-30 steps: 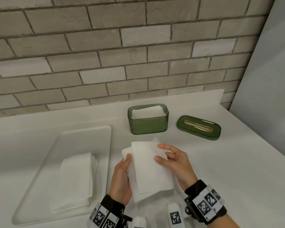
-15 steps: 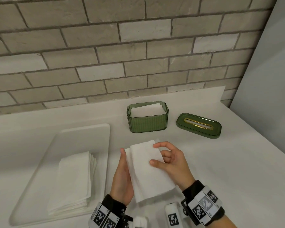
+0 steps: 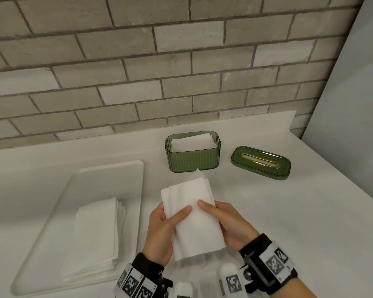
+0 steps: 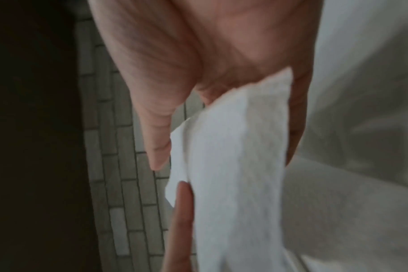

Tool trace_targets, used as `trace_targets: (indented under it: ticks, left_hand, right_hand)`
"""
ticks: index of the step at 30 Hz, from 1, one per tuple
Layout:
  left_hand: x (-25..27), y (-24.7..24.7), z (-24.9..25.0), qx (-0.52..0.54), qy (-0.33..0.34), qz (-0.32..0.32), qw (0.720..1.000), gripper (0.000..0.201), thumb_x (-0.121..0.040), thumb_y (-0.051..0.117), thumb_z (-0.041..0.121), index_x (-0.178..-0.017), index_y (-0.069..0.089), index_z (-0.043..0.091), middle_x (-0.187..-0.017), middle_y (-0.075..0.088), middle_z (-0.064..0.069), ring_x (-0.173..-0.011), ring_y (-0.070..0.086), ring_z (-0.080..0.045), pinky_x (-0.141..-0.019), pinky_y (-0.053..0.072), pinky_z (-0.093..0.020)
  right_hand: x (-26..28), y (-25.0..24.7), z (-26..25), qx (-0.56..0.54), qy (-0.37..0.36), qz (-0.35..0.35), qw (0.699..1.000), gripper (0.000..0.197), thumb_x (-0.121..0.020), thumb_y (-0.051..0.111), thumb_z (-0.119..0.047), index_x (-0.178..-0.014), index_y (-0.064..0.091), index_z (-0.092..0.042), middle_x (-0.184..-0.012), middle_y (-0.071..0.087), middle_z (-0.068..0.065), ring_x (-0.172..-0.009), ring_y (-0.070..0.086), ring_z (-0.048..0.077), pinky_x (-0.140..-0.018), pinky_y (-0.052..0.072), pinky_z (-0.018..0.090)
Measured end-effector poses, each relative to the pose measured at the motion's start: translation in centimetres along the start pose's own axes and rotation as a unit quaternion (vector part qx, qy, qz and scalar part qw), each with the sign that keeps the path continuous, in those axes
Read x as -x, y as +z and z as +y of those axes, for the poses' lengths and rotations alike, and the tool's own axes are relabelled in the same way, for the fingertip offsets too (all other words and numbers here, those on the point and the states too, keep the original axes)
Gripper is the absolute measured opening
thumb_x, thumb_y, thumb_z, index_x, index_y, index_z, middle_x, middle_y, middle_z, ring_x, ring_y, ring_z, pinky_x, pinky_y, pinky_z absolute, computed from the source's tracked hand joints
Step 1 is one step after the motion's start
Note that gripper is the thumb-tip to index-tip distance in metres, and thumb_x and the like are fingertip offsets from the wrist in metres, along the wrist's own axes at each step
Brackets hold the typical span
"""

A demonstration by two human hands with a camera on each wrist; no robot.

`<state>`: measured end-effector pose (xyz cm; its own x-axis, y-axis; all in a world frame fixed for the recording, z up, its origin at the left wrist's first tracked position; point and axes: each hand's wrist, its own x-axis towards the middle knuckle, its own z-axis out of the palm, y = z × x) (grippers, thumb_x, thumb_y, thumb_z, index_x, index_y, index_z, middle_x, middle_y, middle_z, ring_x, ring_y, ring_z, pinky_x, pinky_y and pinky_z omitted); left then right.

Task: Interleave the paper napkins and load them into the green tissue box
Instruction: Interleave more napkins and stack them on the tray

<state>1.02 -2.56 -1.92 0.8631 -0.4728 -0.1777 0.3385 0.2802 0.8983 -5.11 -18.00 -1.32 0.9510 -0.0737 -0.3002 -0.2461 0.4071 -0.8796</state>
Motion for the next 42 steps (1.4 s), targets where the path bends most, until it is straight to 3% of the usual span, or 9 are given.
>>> trace_targets:
  ticks: [9, 13, 16, 20, 23, 28, 33, 39, 42]
  left_hand:
    - [0.6, 0.2, 1.9, 0.007, -0.065, 0.006, 0.998, 0.033, -0.093, 0.06, 0.02, -0.124, 0.064, 0.007, -0.117, 0.071, -0.02, -0.106, 0.069, -0.038, -0.091, 0.055, -0.049]
    - [0.8, -0.8, 2.2, 0.043, -0.077, 0.038, 0.995, 0.042, -0.092, 0.06, 0.029, -0.126, 0.062, 0.006, -0.118, 0.07, -0.021, -0.11, 0.067, -0.04, -0.098, 0.051, -0.053]
    - [1.6, -1.8, 2.5, 0.141, -0.146, 0.038, 0.978, 0.047, -0.097, 0.05, 0.037, -0.12, 0.068, 0.0, -0.118, 0.069, -0.025, -0.1, 0.071, -0.039, -0.084, 0.059, -0.049]
    - [2.4, -3.3, 2.6, 0.228, -0.197, 0.014, 0.953, 0.053, -0.098, 0.044, 0.04, -0.11, 0.072, -0.002, -0.107, 0.072, -0.026, -0.088, 0.073, -0.04, -0.073, 0.061, -0.05]
    - [2.7, -3.8, 2.5, 0.25, -0.167, 0.011, 0.954, 0.057, -0.1, 0.04, 0.038, -0.084, 0.08, 0.0, -0.085, 0.077, -0.019, -0.069, 0.075, -0.033, -0.053, 0.06, -0.044]
    - [2.8, -3.7, 2.6, 0.258, -0.135, 0.011, 0.957, 0.057, -0.101, 0.039, 0.036, -0.076, 0.081, 0.007, -0.08, 0.078, -0.012, -0.066, 0.076, -0.029, -0.05, 0.059, -0.041]
    - [2.5, -3.2, 2.3, 0.254, -0.123, 0.011, 0.959, 0.052, -0.099, 0.042, 0.034, -0.077, 0.082, 0.008, -0.087, 0.078, -0.013, -0.072, 0.076, -0.029, -0.054, 0.061, -0.044]
    - [2.2, -3.1, 1.6, 0.262, -0.148, -0.012, 0.954, 0.061, -0.067, 0.085, 0.029, -0.12, 0.07, 0.003, -0.117, 0.071, -0.021, -0.096, 0.073, -0.037, -0.071, 0.061, -0.052]
    - [2.1, -2.5, 1.4, 0.254, -0.147, -0.022, 0.956, 0.054, -0.081, 0.068, 0.037, -0.123, 0.066, 0.004, -0.111, 0.073, -0.021, -0.089, 0.074, -0.035, -0.067, 0.061, -0.047]
  right_hand:
    - [0.9, 1.1, -0.3, -0.045, 0.046, -0.061, 0.996, 0.047, -0.09, 0.055, -0.039, -0.125, 0.061, -0.01, -0.118, 0.071, 0.008, -0.11, 0.067, 0.021, -0.085, 0.055, 0.03]
    - [1.1, 1.2, 0.1, 0.018, 0.019, -0.054, 0.998, 0.049, -0.086, 0.065, -0.043, -0.128, 0.06, -0.021, -0.122, 0.068, 0.006, -0.111, 0.066, 0.024, -0.096, 0.052, 0.04]
    - [1.7, 1.4, 0.1, 0.026, 0.001, -0.038, 0.999, 0.05, -0.083, 0.065, -0.052, -0.127, 0.061, -0.029, -0.108, 0.069, 0.007, -0.085, 0.067, 0.02, -0.072, 0.055, 0.03]
    - [2.4, 1.6, -0.6, -0.019, -0.017, -0.036, 0.999, 0.054, -0.081, 0.056, -0.059, -0.125, 0.062, -0.027, -0.106, 0.069, 0.012, -0.079, 0.066, 0.025, -0.074, 0.056, 0.036]
    - [2.6, 1.7, -0.7, -0.029, -0.049, -0.027, 0.998, 0.047, -0.083, 0.059, -0.046, -0.122, 0.062, -0.021, -0.106, 0.07, 0.014, -0.081, 0.069, 0.029, -0.087, 0.052, 0.045]
    - [2.6, 1.5, -0.4, -0.059, -0.113, 0.039, 0.991, 0.036, -0.083, 0.069, -0.003, -0.118, 0.062, -0.008, -0.091, 0.068, 0.016, -0.073, 0.067, 0.024, -0.079, 0.053, 0.035]
    - [2.6, 1.2, -0.8, -0.093, -0.127, 0.105, 0.982, 0.038, -0.079, 0.071, 0.004, -0.114, 0.058, -0.008, -0.085, 0.07, 0.015, -0.068, 0.066, 0.022, -0.074, 0.055, 0.032]
    - [2.6, 1.7, -1.0, -0.039, 0.101, 0.055, 0.993, 0.04, -0.079, 0.073, -0.043, -0.099, 0.064, -0.009, -0.073, 0.063, 0.007, -0.063, 0.062, 0.02, -0.072, 0.055, 0.036]
    - [2.3, 1.9, 0.2, -0.049, 0.159, 0.018, 0.986, 0.04, -0.076, 0.074, -0.048, -0.081, 0.07, -0.009, -0.069, 0.062, 0.005, -0.067, 0.063, 0.021, -0.087, 0.057, 0.043]
